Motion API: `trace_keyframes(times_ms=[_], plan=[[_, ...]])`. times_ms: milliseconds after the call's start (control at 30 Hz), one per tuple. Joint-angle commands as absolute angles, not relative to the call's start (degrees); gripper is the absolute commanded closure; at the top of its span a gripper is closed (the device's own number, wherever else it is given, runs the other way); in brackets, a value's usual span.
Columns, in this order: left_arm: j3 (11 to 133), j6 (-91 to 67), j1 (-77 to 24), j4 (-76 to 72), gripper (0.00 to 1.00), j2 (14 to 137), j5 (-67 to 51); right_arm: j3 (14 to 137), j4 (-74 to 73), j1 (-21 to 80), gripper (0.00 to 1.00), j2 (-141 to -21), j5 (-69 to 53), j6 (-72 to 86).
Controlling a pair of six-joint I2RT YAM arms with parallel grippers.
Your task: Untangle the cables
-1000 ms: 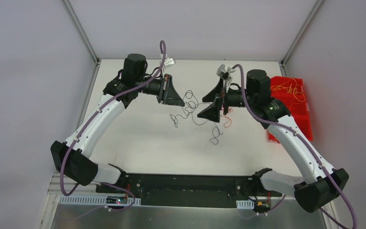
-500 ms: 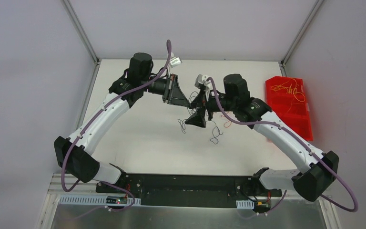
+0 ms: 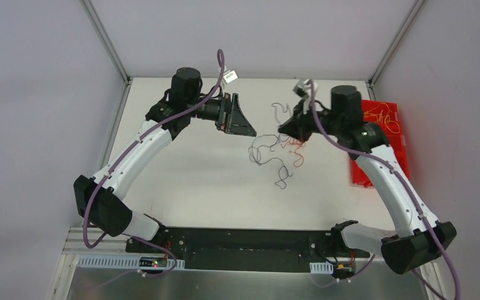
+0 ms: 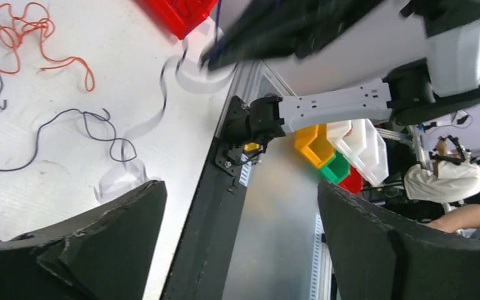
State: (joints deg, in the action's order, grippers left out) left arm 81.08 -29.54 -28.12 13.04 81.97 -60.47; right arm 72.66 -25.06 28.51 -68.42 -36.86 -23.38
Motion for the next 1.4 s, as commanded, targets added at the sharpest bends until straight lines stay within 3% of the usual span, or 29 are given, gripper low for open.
trace_keyframes(times_ms=[0, 200, 333, 600, 800, 1367], plan=[[81.9, -29.9, -28.0, 11.2, 0.01, 81.7, -57.7, 78.4, -44.1, 13.0, 1.0, -62.7, -41.4, -28.8], [79.3, -22.5, -27.8, 17.9, 0.01, 80.8, -53.5, 85.7, -59.2, -10.8, 1.0, -65.4, -41.7, -37.7], [78.2, -19.6, -26.6, 21.0, 0.01, 80.3, -52.8, 93.7, -64.9, -20.4, 1.0, -72.3, -33.6, -39.4], [77.4, -17.3, -25.3, 22.5, 0.0, 80.1, -54.3, 101.7, -74.3, -25.4, 1.0, -78.8, -20.1, -49.3], [77.7, -16.8, -25.3, 22.5, 0.0, 80.9, -56.4, 101.6, -74.6, -28.7, 1.0, -82.2, -17.4, -56.0], [78.0, -15.4, -24.8, 24.5, 0.0, 83.7, -57.4, 82.1, -62.7, -34.1, 1.0, -82.2, -11.3, -81.8]])
